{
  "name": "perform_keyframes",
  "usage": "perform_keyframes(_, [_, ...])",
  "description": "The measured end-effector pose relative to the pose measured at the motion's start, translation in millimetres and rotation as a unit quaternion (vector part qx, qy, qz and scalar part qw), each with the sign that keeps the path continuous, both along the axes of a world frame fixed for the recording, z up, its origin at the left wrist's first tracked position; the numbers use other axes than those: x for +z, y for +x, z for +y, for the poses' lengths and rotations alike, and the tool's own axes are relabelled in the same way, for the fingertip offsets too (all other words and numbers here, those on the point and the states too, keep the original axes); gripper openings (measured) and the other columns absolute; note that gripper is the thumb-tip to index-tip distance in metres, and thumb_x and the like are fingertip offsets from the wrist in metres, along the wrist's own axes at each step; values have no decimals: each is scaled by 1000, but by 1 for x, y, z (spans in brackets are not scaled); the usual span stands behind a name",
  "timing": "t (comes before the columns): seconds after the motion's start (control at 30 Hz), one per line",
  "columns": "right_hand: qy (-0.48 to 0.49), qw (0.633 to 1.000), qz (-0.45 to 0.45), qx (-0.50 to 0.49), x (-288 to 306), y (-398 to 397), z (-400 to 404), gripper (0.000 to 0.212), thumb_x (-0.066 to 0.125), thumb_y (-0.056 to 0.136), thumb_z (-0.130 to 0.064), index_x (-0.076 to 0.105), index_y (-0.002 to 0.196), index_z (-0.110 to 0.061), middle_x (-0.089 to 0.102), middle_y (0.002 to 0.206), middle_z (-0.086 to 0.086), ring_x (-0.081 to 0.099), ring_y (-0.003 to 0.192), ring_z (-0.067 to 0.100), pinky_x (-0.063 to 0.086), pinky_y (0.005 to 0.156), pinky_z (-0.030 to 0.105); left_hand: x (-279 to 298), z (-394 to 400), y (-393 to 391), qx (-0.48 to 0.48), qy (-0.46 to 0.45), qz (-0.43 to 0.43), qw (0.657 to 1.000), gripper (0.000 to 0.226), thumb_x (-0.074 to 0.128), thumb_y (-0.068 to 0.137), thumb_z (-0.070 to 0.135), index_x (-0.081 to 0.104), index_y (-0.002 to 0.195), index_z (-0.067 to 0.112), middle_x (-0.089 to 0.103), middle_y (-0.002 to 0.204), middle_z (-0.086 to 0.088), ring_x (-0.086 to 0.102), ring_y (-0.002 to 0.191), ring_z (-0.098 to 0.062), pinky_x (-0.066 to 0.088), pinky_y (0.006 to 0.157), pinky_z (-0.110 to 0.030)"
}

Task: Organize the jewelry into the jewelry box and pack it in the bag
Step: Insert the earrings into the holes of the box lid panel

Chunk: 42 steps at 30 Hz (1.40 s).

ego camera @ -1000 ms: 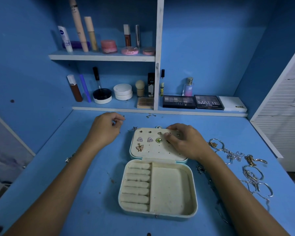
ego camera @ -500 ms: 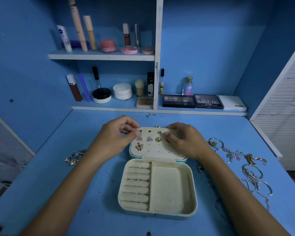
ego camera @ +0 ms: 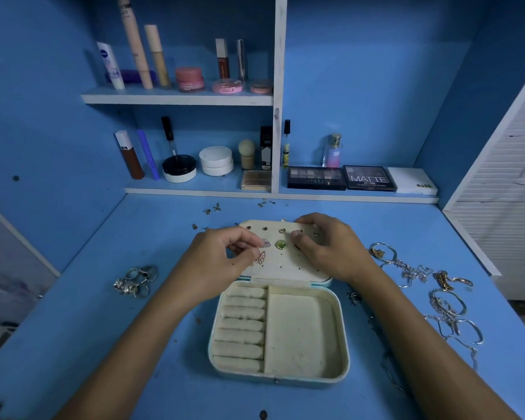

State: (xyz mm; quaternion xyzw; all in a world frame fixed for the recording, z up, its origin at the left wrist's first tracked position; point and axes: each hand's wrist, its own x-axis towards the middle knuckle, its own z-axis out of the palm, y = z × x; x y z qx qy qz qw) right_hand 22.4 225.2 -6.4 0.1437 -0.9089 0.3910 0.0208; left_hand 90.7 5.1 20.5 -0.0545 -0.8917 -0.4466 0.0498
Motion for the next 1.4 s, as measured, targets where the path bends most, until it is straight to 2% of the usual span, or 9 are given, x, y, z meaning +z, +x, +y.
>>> perform_keyframes(0.1, [-7, 1000, 8, -5, 0, 1, 0, 33, 62, 95, -41, 63, 123, -24, 59, 105, -9, 54, 103, 14, 41, 83, 26, 0, 3, 2, -3, -26, 10, 1000, 14, 71, 89, 17, 75, 90, 31, 72, 81, 16, 61, 70, 8, 40, 66, -6])
perform_keyframes(0.23, [-24, 1000, 4, -3, 0, 1, 0, 32, 63, 93, -43, 63, 120, -26, 63, 109, -5, 56, 105, 15, 47, 88, 31, -2, 3, 2, -4, -41, 31, 999, 19, 73, 87, 18, 75, 85, 37, 66, 85, 23, 61, 82, 0, 44, 72, -9])
perform_keyframes(0.53, [-17, 1000, 9, -1, 1, 2, 0, 33, 62, 94, -43, 62, 122, -26, 61, 107, -8, 55, 104, 14, 43, 82, 27, 2, 5, 2, -8, -41, -17, 999, 19, 73, 87, 20, 73, 83, 39, 69, 78, 23, 62, 76, 1, 46, 70, -8])
perform_keyframes(0.7, [-10, 1000, 10, -3, 2, 3, 0, 35, 61, 95, -43, 62, 125, -25, 58, 108, -10, 53, 106, 14, 41, 85, 25, -2, 5, 1, 14, -68, 20, 997, 14, 74, 86, 18, 77, 86, 32, 62, 75, 25, 57, 76, -7, 41, 66, -7])
perform_keyframes(0.8, [-8, 1000, 13, -1, 3, 3, 0, 35, 61, 95, -42, 62, 125, -24, 56, 107, -11, 52, 107, 13, 40, 85, 25, -2, 6, 1, 33, -68, 19, 997, 17, 74, 86, 18, 75, 83, 35, 62, 68, 6, 58, 75, -13, 43, 62, -9])
perform_keyframes(1.0, [-7, 1000, 14, -5, 3, 4, 0, 35, 61, 95, -41, 62, 125, -24, 55, 106, -12, 50, 106, 12, 37, 85, 24, -1, 10, 1, 35, -59, 27, 997, 13, 75, 84, 17, 66, 82, 27, 62, 71, 30, 55, 66, -3, 41, 63, -6])
perform_keyframes(1.1, [-7, 1000, 18, -4, 3, 4, -1, 34, 62, 95, -40, 62, 125, -23, 55, 106, -12, 51, 107, 12, 36, 86, 23, -1, 10, 0, 24, -84, 40, 995, 15, 74, 83, 19, 62, 82, 27, 68, 78, 23, 53, 64, -8, 39, 63, -8])
perform_keyframes(1.23, [-10, 1000, 18, -2, 3, 4, 0, 35, 61, 95, -40, 62, 125, -23, 54, 106, -12, 49, 106, 11, 37, 85, 23, -2, 9, -1, 18, -123, 53, 991, 19, 74, 82, 21, 59, 81, 33, 68, 82, 17, 51, 72, 3, 38, 67, -14])
perform_keyframes(1.4, [-9, 1000, 15, -1, 2, 4, 0, 36, 61, 95, -41, 62, 126, -23, 56, 107, -12, 51, 109, 12, 38, 87, 24, -1, 11, -4, 16, -149, 49, 988, 24, 72, 84, 23, 56, 79, 39, 66, 84, 17, 49, 77, 5, 39, 71, -20])
